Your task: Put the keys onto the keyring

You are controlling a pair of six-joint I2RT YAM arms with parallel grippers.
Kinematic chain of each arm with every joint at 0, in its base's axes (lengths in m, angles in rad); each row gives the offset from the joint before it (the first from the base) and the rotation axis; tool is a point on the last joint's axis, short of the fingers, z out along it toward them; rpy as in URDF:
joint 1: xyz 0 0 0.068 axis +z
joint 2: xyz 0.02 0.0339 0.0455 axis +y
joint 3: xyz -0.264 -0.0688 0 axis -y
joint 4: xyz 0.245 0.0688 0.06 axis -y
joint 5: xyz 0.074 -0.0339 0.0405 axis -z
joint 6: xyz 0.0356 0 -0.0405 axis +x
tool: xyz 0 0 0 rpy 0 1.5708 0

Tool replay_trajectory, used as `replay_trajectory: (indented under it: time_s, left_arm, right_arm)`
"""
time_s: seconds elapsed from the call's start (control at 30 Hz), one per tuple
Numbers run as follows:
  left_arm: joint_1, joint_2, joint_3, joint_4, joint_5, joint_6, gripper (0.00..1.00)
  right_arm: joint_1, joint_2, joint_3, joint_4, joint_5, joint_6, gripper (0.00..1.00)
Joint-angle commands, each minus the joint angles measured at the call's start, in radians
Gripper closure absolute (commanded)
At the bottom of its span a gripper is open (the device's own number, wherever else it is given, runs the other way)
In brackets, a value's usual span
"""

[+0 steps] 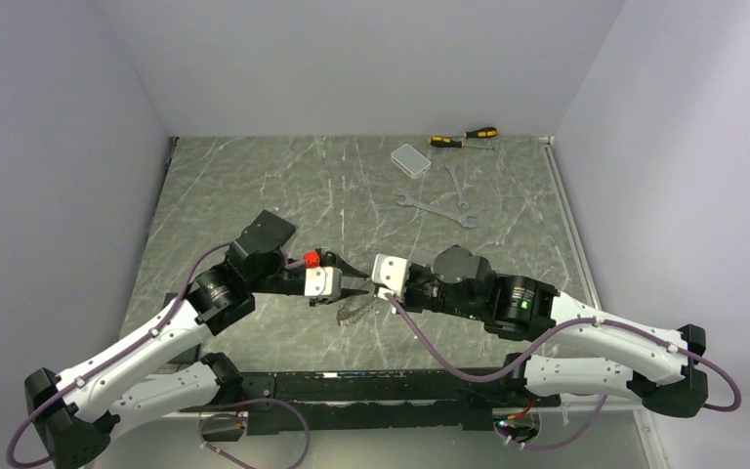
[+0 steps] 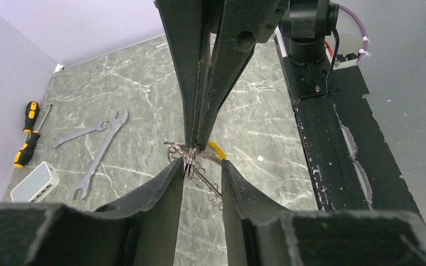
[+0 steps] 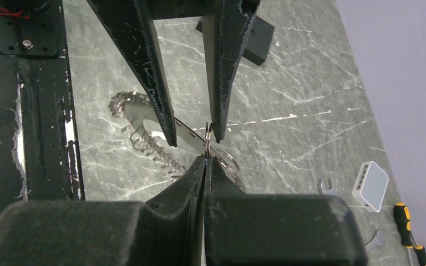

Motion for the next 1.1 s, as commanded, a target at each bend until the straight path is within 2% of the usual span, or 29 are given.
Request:
replay_trajectory:
  time_s: [0.0, 0.27, 0.5, 0.77, 0.87, 0.93, 1.07]
  left_arm:
    - [-0.002, 0.012, 0.054, 0.010, 0.047, 0.038, 0.66]
    - [-0.002, 0.019, 0.053, 0.027, 0.055, 0.032, 0.72]
    - [-0.002, 0.027, 0.063, 0.034, 0.067, 0.029, 0.81]
    - [-0.002, 0.033, 0.071, 0.031, 0.073, 0.031, 0.82]
    - [-0.004, 0.033, 0.074, 0.022, 0.074, 0.036, 0.90]
    - [-0.004, 0.035, 0.076, 0.016, 0.076, 0.041, 1.00]
    - [-0.004, 0.038, 0.074, 0.024, 0.114, 0.042, 1.00]
  right_arm:
    - [-0.001, -0.022, 0.031, 0.032, -0.020, 0.002, 1.00]
    - [-0.001, -0.017, 0.017, 0.048, -0.025, 0.006, 1.00]
    - [-0.001, -0.016, 0.019, 0.045, -0.025, 0.005, 1.00]
    - [-0.001, -0.015, 0.019, 0.043, -0.028, 0.006, 1.00]
    - [-0.001, -0.021, 0.017, 0.047, -0.030, 0.006, 1.00]
    - [-0.001, -0.028, 0.015, 0.051, -0.031, 0.008, 1.00]
    - [-0.001, -0.050, -0.007, 0.081, -0.032, 0.020, 1.00]
